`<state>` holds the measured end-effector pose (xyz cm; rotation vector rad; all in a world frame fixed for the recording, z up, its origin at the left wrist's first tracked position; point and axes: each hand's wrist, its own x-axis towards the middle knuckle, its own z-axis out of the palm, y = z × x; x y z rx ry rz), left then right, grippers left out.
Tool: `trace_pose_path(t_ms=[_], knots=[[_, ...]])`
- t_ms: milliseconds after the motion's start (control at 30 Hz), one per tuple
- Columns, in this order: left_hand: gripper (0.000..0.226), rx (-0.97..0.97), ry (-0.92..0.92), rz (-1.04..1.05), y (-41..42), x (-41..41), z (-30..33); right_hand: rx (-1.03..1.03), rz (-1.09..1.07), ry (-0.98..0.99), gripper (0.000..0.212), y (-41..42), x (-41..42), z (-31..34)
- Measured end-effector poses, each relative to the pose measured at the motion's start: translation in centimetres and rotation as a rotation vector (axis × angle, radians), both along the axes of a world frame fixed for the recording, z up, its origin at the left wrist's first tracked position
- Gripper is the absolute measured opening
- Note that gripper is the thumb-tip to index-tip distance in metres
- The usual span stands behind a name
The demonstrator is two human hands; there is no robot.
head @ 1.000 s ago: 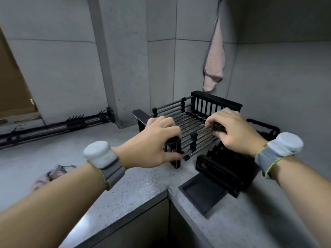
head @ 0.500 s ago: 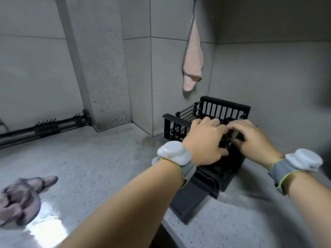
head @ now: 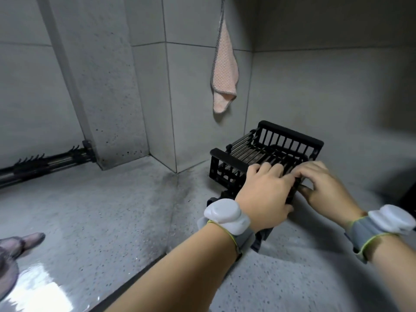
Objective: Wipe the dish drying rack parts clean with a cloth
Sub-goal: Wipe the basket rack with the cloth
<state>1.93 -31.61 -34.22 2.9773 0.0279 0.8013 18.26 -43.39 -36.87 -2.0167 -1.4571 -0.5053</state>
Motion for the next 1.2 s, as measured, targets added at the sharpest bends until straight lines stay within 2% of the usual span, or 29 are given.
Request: trace_pose_path(t_ms=[200, 300, 400, 467, 600, 667, 767, 967, 1200], knots=[[0.047, -0.013, 0.084, 0.025, -0.3, -0.1, -1.3, -0.098, -0.028, 0.146, 0.055, -0.5, -0.1, 0.0], [0.047, -0.063, 0.129, 0.040, -0.5, 0.1, -0.8, -0.156, -0.066, 0.182, 0.049, -0.3, -0.6, 0.6], [0.052, -0.023, 0.170, 0.014, -0.8, -0.1, -0.5, -0.184, -0.121, 0.225, 0.054, 0.1, -1.1, 1.9], [0.055, 0.015, 0.124, -0.007, -0.6, -1.0, -0.5, -0.127, -0.131, 0.266, 0.055, 0.4, -1.8, 3.5], [0.050, 0.023, -0.115, -0.013, 1.9, -4.6, 0.2, 0.007, -0.061, 0.233, 0.046, 2.8, -5.1, 6.7], [0.043, -0.023, -0.129, 0.057, 4.6, -7.7, 0.7, 0.049, 0.030, 0.209, 0.044, 5.2, -7.7, 7.7], [0.033, -0.065, -0.051, 0.263, 9.4, -13.2, 1.0, 0.048, 0.182, 0.263, 0.042, 9.0, -12.3, 8.4], [0.032, -0.118, 0.047, 0.616, 15.9, -26.5, 0.4, -0.112, 0.410, 0.286, 0.042, 18.3, -22.9, 6.4], [0.028, -0.202, 0.071, 0.918, 18.8, -42.2, -1.2, -0.329, 0.660, 0.309, 0.042, 26.5, -37.8, 1.9]])
